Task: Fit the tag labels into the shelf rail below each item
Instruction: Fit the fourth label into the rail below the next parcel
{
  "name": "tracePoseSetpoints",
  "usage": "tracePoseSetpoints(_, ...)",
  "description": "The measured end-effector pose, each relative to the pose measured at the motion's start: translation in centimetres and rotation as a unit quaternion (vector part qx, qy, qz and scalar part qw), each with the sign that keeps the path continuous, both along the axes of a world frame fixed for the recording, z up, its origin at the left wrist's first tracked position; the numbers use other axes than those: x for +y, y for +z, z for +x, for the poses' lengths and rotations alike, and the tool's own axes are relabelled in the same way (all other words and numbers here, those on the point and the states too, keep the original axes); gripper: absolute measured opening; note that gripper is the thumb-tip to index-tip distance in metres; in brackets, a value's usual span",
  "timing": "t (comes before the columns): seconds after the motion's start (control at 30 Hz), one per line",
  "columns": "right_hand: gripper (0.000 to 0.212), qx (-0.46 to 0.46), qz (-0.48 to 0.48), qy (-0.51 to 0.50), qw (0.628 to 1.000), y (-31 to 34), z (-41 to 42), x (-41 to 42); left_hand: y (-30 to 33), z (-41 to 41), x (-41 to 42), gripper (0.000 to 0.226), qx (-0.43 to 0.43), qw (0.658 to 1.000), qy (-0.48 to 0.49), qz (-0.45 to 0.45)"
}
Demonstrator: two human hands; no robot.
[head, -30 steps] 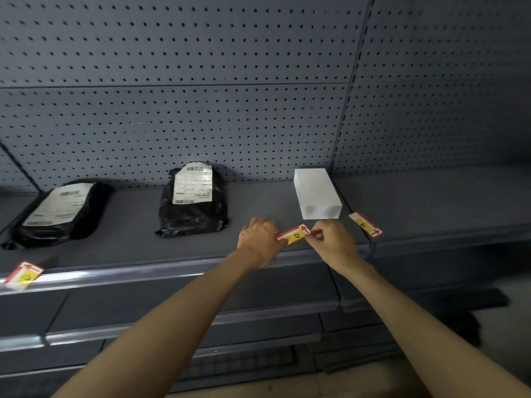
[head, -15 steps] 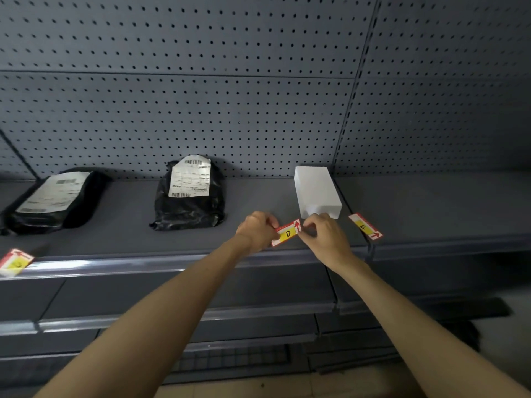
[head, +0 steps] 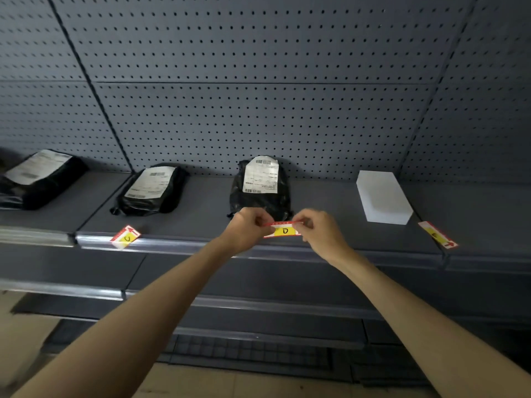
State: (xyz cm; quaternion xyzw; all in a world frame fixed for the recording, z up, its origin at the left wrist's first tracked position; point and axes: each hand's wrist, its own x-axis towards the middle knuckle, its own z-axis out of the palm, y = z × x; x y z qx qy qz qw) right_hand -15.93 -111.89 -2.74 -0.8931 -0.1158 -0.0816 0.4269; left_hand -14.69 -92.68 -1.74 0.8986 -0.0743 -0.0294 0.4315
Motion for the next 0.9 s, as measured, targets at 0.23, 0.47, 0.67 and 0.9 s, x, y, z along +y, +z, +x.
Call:
tracePoseSetpoints(0.23,0.010,-0.012,-0.021,0.019,1.000,-0.6,-0.9,4.1,-3.2,-3.2,6.2,0.009,-0.121,0.978,0.024,0.167)
tracePoseSetpoints(0.47,0.010,-0.016,-0.057,0.021,0.998,-1.4,-1.2,4.5,-6.7,-4.7,7.3,0.041,-0.204,0.919,-0.036,0.334)
tracePoseSetpoints(0.67,0.009,-0.019,-0.086,0.016,0.996,-1.8,-1.2,4.6,-6.8,-4.4,6.9,0.033,-0.216,0.917,-0.021,0.334)
tracePoseSetpoints(0.9,0.014,-0.032,-0.107,0.026,0.993,-2.4,-0.3,6.3,-6.8,-4.6,7.3,0.029,-0.220,0.926,-0.026,0.307)
